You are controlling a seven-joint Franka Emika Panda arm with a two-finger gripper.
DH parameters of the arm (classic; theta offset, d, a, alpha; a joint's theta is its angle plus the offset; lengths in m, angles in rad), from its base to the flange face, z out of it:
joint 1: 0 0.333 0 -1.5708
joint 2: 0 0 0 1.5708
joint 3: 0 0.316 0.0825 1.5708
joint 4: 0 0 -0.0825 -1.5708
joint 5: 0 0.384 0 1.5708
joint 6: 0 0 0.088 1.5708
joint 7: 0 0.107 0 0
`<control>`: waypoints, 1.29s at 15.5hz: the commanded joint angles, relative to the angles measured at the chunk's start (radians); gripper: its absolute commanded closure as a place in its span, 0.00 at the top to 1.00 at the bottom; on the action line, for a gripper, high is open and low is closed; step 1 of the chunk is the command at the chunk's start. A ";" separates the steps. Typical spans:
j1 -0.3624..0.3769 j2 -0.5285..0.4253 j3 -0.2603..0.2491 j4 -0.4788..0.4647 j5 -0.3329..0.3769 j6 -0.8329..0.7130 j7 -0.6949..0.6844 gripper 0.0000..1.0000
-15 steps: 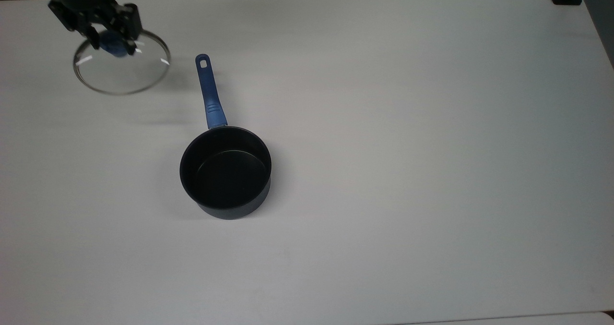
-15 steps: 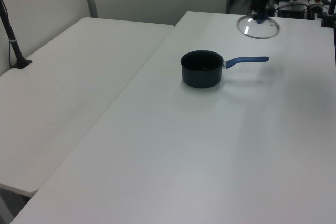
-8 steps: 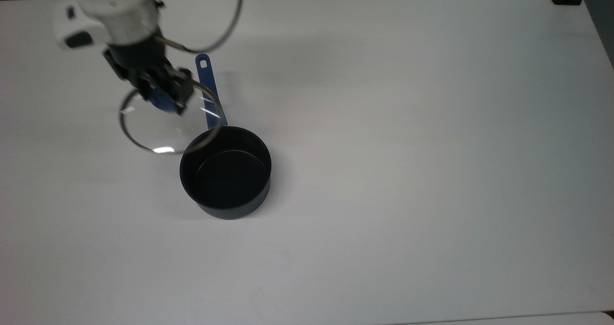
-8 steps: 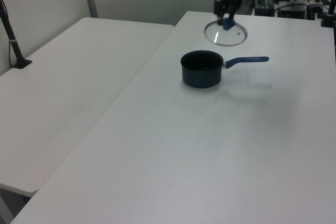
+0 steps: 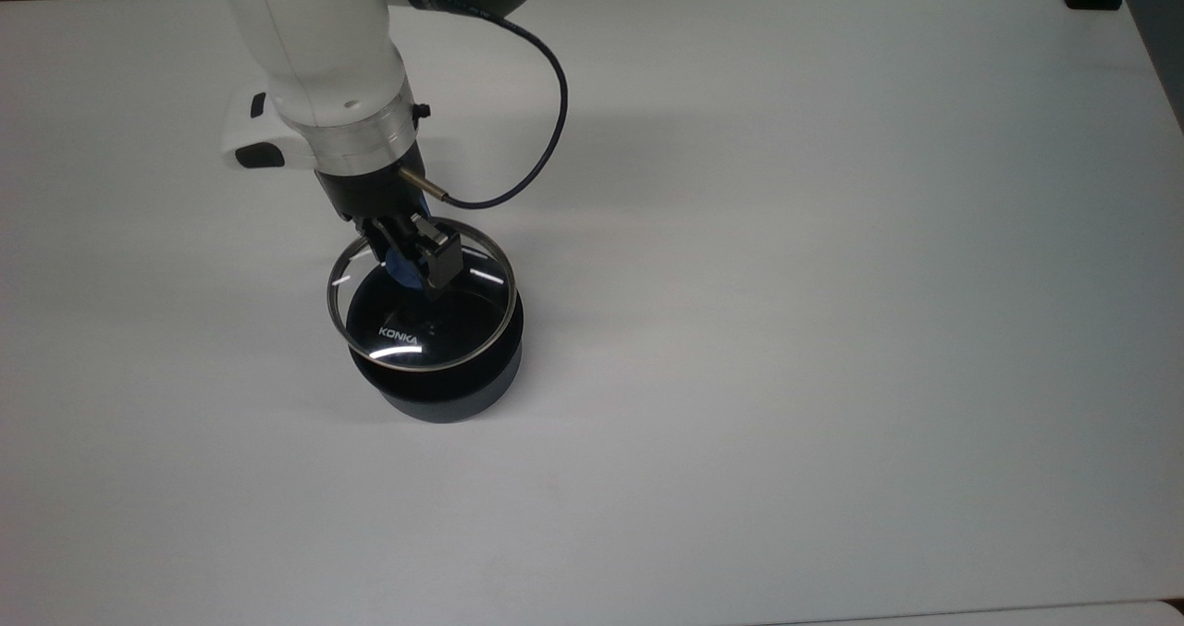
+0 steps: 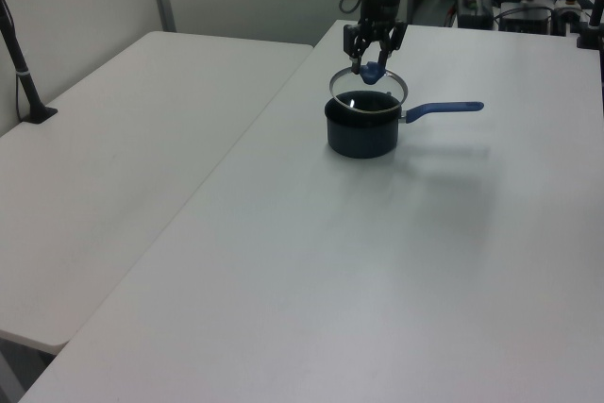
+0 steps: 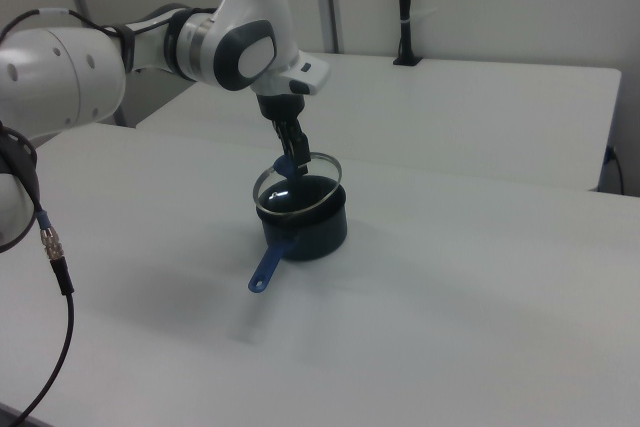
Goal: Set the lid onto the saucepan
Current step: 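Lower the lid onto the saucepan rim and open the gripper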
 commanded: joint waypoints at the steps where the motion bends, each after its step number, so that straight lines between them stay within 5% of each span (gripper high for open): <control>1: -0.003 0.035 0.003 0.019 0.021 0.069 0.056 0.35; 13: 0.020 0.049 0.006 -0.007 -0.006 0.080 0.053 0.36; 15: 0.020 0.049 0.006 -0.022 -0.011 0.080 0.052 0.45; 17: 0.020 0.049 0.006 -0.033 -0.025 0.083 0.050 0.73; 20: 0.020 0.049 0.007 -0.036 -0.037 0.083 0.044 0.90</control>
